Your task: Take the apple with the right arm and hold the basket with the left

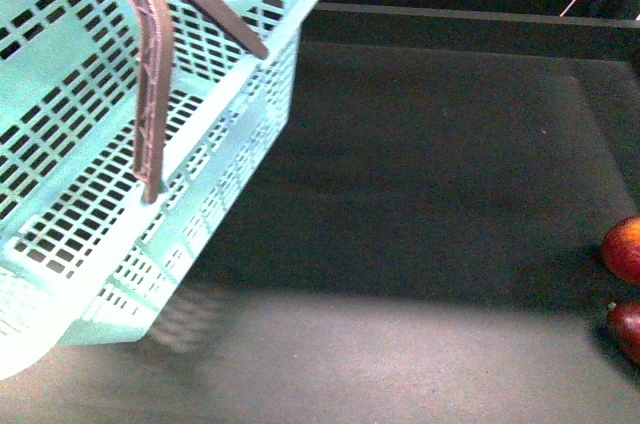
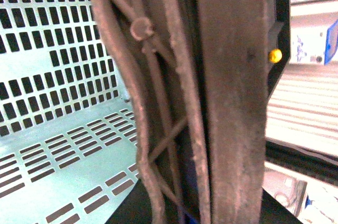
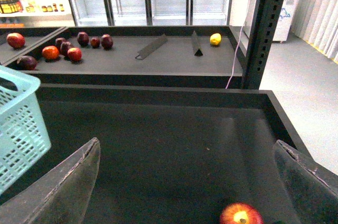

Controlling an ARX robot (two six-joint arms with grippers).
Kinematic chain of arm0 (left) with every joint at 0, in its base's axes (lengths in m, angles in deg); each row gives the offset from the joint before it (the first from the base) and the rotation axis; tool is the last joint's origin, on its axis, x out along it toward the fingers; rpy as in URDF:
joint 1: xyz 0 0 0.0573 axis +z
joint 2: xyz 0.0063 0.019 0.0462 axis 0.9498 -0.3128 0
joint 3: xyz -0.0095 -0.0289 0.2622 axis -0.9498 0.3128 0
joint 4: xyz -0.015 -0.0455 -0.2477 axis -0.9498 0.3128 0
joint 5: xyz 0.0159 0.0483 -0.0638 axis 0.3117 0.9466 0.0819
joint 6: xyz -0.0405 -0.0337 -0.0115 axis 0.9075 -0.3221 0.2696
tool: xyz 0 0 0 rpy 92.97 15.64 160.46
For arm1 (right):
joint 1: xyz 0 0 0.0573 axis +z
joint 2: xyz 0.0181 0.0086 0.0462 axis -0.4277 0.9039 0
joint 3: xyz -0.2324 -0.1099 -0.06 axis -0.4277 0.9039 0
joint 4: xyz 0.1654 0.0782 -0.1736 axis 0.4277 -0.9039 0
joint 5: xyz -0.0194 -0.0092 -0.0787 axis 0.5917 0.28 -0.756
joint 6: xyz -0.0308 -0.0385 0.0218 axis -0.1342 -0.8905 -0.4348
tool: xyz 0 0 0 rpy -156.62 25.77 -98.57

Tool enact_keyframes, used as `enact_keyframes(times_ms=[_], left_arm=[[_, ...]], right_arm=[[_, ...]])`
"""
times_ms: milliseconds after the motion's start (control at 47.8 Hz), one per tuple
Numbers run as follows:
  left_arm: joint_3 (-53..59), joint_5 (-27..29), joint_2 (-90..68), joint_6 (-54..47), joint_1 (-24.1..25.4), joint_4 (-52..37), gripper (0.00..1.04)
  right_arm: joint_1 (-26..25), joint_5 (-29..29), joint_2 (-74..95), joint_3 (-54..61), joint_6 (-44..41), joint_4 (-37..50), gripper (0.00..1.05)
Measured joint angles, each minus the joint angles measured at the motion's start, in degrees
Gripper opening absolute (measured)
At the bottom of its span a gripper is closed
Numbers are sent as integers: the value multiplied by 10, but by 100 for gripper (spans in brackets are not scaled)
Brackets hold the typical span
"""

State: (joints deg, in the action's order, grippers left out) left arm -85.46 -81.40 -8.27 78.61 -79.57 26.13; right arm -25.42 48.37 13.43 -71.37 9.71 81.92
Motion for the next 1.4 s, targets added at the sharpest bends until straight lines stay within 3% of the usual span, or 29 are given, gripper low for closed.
enact_keyframes(times_ms=[314, 878, 1401], left_arm=[[-26, -4, 19, -18, -141, 43, 17], [-124, 9, 19, -64, -278, 101, 17], [-126, 19, 19, -89, -294, 109, 17]], right_arm=[[0, 0, 0, 0, 0, 0, 96], [0, 0, 0, 0, 0, 0, 96], [0, 0, 0, 0, 0, 0, 96]])
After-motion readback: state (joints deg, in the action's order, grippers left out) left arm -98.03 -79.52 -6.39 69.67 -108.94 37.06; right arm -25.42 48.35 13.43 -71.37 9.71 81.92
